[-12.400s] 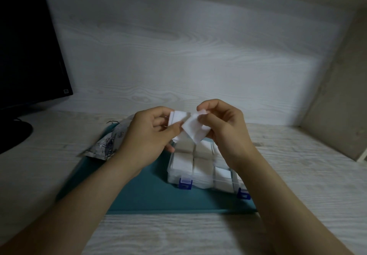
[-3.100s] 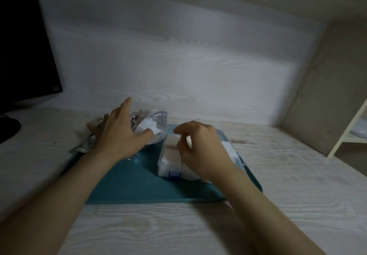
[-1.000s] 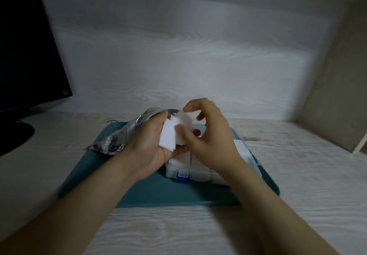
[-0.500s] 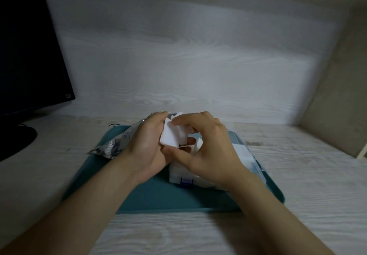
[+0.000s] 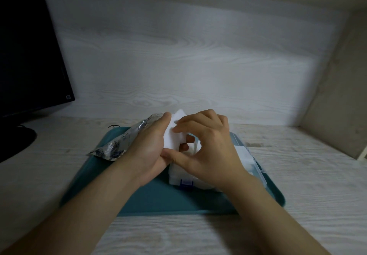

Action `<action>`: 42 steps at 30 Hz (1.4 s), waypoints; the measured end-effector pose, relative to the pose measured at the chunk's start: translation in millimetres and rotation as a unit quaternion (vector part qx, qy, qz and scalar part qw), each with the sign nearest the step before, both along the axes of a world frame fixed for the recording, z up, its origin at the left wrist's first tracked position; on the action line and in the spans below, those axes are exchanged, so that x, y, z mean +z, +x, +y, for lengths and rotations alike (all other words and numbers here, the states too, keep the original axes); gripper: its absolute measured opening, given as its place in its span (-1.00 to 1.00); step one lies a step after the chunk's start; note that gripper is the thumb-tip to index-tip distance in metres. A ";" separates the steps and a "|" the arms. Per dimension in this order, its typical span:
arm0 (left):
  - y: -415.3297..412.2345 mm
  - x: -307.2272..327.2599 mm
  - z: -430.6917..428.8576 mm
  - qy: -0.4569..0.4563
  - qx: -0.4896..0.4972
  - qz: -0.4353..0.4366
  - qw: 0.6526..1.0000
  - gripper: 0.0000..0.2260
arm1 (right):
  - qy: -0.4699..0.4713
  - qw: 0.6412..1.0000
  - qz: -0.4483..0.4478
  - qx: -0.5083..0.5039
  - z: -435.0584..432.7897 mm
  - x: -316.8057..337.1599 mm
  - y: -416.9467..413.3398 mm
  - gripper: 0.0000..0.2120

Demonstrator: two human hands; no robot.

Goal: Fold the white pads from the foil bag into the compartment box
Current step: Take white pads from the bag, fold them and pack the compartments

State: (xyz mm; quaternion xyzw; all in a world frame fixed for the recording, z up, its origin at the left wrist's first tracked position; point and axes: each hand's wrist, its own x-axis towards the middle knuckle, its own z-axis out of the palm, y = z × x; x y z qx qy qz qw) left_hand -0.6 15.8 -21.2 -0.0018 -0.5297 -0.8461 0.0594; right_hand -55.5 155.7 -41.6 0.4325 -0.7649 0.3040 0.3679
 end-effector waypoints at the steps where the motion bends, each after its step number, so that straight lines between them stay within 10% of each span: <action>1: -0.1 -0.4 -0.4 -0.006 0.002 0.000 1.000 -0.61 | 0.005 1.000 0.010 -0.004 -0.3 -0.7 0.5 -0.57; 22: -8.1 -3.5 -17.2 0.061 -0.023 0.033 0.997 -0.67 | 0.026 0.996 0.085 0.016 7.3 0.2 -6.6 -0.79; 32: -16.7 -12.4 -16.8 -0.003 0.013 0.032 0.999 -0.69 | -0.137 0.956 -0.240 0.098 9.4 13.3 -6.7 -0.83; 42: -7.3 -4.0 -9.6 0.037 -0.047 0.050 0.997 -0.66 | -0.152 0.948 -0.265 0.091 7.3 8.9 -8.7 -0.75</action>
